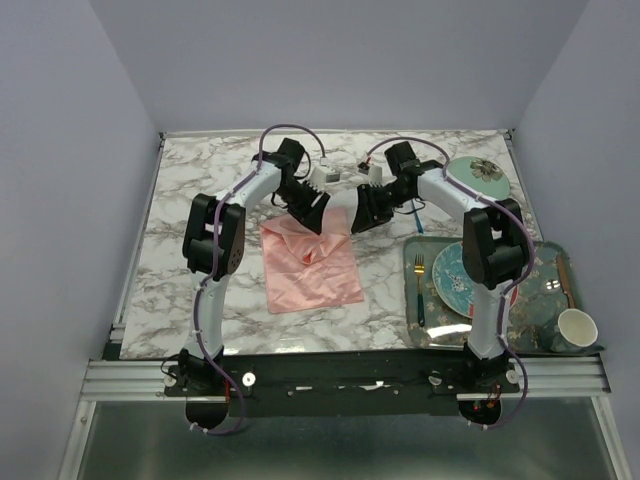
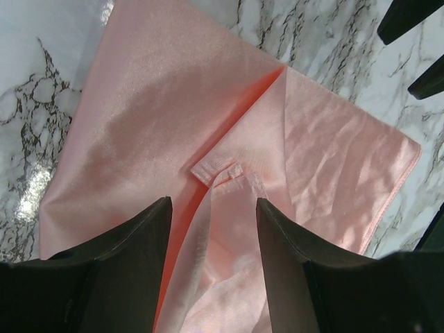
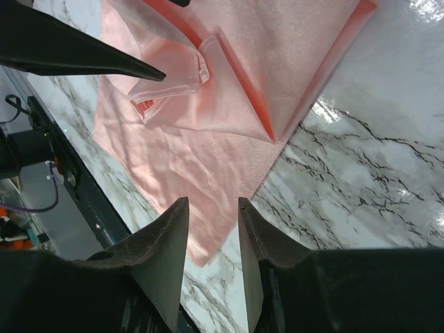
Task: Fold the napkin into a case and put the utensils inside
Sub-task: Smooth out the crumpled napkin at the center of the board.
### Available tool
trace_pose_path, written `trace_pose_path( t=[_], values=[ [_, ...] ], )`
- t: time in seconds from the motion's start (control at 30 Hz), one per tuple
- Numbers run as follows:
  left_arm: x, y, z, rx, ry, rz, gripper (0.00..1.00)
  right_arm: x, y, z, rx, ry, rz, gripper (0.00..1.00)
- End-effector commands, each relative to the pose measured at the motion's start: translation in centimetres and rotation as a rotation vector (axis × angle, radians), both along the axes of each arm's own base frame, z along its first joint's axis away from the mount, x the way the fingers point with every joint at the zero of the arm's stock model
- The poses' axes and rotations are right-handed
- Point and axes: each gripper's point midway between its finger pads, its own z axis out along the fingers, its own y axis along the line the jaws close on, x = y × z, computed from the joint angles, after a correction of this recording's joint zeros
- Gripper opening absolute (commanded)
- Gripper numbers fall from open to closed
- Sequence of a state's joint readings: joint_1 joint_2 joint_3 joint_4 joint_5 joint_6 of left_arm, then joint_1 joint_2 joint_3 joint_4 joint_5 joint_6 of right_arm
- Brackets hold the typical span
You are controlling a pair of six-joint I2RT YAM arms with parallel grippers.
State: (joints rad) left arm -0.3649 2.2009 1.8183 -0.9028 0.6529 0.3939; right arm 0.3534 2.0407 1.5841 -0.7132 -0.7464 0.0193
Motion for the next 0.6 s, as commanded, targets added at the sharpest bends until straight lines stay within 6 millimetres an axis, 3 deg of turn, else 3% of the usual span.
trace_pose_path(
  t=[0.0, 0.33, 0.57],
  values=[
    [-1.1, 0.9, -2.0, 0.055, 0.041, -0.012, 0.61, 0.9, 0.1, -1.1, -0.018, 0.009, -0.033, 0.42],
    [-2.2, 1.5, -0.1, 0.049, -0.027, -0.076, 0.24, 1.3, -0.1, -1.9, -0.032, 0.008, -0.042, 0.41],
    [-4.2, 2.3, 2.3, 0.014, -0.116, -0.156, 0.23, 1.7, 0.2, -1.2, -0.014, -0.01, -0.03, 0.41]
  ],
)
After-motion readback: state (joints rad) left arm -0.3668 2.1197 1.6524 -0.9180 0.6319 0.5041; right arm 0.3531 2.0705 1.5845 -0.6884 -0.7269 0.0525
